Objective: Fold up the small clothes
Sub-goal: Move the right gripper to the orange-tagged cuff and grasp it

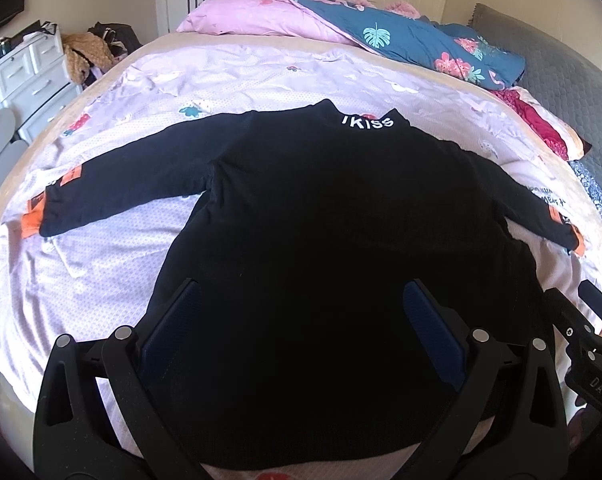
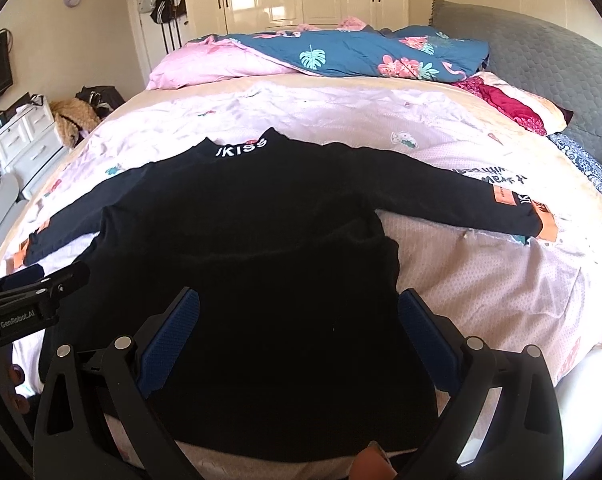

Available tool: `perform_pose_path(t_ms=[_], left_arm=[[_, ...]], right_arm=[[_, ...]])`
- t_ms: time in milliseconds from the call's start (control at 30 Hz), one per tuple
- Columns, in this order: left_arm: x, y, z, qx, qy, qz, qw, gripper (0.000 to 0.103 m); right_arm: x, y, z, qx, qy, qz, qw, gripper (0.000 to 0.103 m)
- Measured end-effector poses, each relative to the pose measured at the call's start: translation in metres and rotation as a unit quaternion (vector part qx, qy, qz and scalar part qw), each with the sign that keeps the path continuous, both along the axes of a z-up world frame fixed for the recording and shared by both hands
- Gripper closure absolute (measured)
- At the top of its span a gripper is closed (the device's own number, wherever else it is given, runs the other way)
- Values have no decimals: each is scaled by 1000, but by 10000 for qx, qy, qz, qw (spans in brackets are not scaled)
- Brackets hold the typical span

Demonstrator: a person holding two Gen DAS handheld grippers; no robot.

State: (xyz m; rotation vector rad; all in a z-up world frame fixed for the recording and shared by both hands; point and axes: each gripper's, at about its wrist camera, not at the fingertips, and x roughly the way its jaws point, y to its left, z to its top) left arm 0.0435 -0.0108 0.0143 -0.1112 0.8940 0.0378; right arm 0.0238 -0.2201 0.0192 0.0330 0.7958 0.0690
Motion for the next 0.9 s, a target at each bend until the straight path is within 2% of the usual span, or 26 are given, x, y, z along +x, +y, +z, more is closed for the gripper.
perform_pose_path(t_ms=[600,900], left_arm=[[49,13,10,-182,-69,275,9994,8],[83,5,13,-163,49,158,9997,8]], right_arm=[[55,7,18,179,-202,-209,9994,4],[98,5,27,324,-98,-585,9977,4]])
